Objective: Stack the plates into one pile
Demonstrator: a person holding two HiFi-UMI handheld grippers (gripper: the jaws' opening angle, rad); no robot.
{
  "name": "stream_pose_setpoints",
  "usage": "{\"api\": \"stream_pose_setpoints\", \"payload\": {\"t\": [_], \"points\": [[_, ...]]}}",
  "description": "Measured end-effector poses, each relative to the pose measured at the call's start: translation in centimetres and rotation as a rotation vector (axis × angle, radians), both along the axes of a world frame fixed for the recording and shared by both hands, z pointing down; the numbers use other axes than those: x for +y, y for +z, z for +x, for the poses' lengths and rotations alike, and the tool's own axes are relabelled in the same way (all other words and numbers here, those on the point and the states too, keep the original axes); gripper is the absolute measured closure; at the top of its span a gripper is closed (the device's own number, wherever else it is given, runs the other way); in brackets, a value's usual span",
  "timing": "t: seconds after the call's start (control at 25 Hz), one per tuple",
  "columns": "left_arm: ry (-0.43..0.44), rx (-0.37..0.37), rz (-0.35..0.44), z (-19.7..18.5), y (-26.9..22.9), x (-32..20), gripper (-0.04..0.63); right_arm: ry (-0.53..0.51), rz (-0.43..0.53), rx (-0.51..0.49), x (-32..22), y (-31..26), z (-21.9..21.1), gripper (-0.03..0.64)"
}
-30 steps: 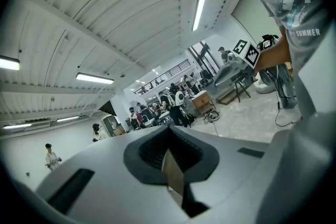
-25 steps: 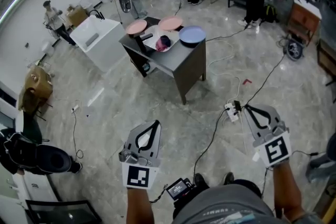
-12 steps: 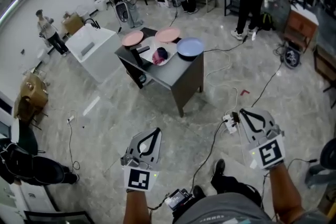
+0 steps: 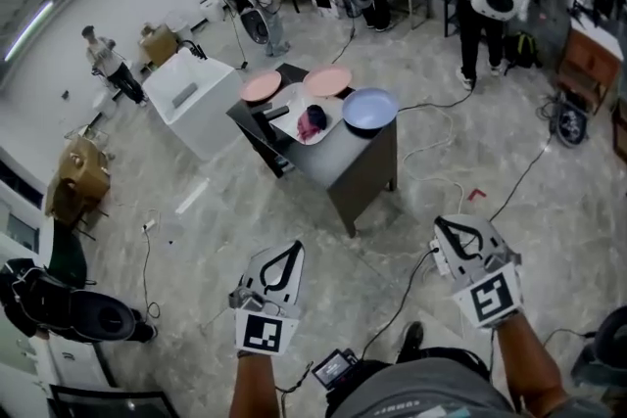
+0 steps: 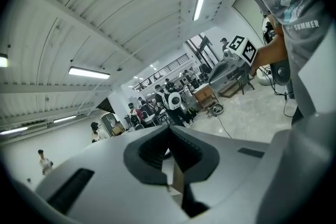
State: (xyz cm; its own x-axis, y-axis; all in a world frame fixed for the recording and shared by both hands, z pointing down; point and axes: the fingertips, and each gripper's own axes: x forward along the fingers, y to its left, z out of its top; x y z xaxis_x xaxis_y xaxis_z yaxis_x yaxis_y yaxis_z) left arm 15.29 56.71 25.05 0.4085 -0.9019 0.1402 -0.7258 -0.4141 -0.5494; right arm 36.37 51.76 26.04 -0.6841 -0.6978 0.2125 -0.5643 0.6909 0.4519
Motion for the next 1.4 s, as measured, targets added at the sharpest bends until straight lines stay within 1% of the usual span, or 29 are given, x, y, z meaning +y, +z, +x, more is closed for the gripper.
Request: {"api": "stream_pose_setpoints", "payload": {"t": [0.12,0.24,0.4,0.6,0.8,1.16,1.4], "points": [[-0.001,-0.014,0.013,1.0,-0.4,-2.2,0.594,-0.021,0.001,-0.002,-2.3,0.0,0.0,0.588],[-0.01,-0.014,0.015,0.9,-0.9,-3.8,0.594,-0.036,-0.011,0.006,-4.0,0.0,-0.2,0.588],[-0.033,0.001,0.029,-0.3,-1.6,-5.7,0.594,-0.047,-0.017,0.011,-6.2,0.3,-0.9,0.588],[-0.036,0.003,0.025,-2.2,-0.8,-9.6,0.594,-0.039,-0.026,0.03,-9.9,1.3,-2.4,0.588],[-0.014,0.022,-0.001,-4.4,-0.1,-14.2,0.594,-0.004,-0.029,0.031,-14.4,1.2,-4.6,0.588],[0.066,0.052,-0.017,-9.1,1.0,-22.6,0.594,0.087,-0.044,0.033,-22.3,2.4,-10.1,0.588],[0.101,0.035,-0.013,-10.6,1.3,-26.0,0.594,0.112,-0.05,0.039,-25.4,2.7,-12.6,0.588]]}}
